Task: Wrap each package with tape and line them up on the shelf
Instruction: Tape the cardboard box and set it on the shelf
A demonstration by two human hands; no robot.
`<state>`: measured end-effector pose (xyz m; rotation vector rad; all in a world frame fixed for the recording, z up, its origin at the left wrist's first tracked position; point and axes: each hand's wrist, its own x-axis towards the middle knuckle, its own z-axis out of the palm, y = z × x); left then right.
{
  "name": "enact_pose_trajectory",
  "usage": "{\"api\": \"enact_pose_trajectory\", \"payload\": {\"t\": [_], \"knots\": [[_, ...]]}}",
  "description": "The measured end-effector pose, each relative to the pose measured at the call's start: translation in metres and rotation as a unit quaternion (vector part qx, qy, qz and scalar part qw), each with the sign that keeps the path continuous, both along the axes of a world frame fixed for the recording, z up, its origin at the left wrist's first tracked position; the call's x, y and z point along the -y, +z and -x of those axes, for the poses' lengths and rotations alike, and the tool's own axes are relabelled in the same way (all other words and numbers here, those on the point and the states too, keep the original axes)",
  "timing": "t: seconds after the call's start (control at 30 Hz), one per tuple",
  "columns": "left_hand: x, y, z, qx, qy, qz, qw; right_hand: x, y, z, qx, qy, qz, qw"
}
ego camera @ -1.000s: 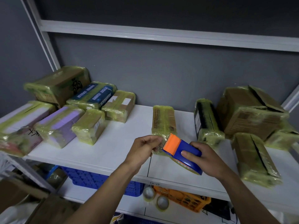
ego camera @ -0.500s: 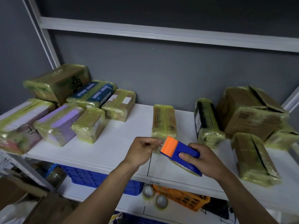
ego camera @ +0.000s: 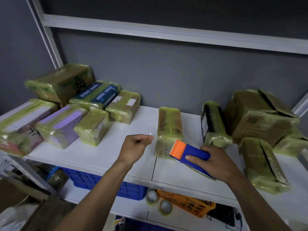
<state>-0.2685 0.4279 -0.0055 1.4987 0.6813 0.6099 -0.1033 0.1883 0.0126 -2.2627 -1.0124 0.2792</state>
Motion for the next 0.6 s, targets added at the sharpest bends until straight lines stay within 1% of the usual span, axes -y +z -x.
{"api": "enact_pose_trajectory", "payload": {"t": [0.13,0.2,0.37,0.43,0.5,0.6], "knots": [[-0.007,-0.005,0.000,-0.009,0.006,0.017,1.000,-0.003,0.010,0.001,0.018,-0.008,0.002,1.000],[-0.011,-0.008,0.000,0.000,0.000,0.021,1.000,-0.007,0.016,0.001,0.035,-0.014,0.010,0.999],[-0.023,-0.014,-0.008,0.015,0.038,0.033,0.999,-0.027,0.034,0.004,0.058,-0.017,0.009,0.998],[-0.029,-0.014,-0.012,0.021,0.053,0.033,0.998,-0.038,0.043,0.004,0.088,-0.013,0.038,0.995],[-0.036,-0.013,-0.016,0.026,0.061,0.036,0.997,-0.049,0.052,0.001,0.117,-0.010,0.088,0.989],[-0.043,-0.015,-0.021,0.024,0.062,0.037,0.997,-0.064,0.061,-0.005,0.142,-0.013,0.140,0.980]]}}
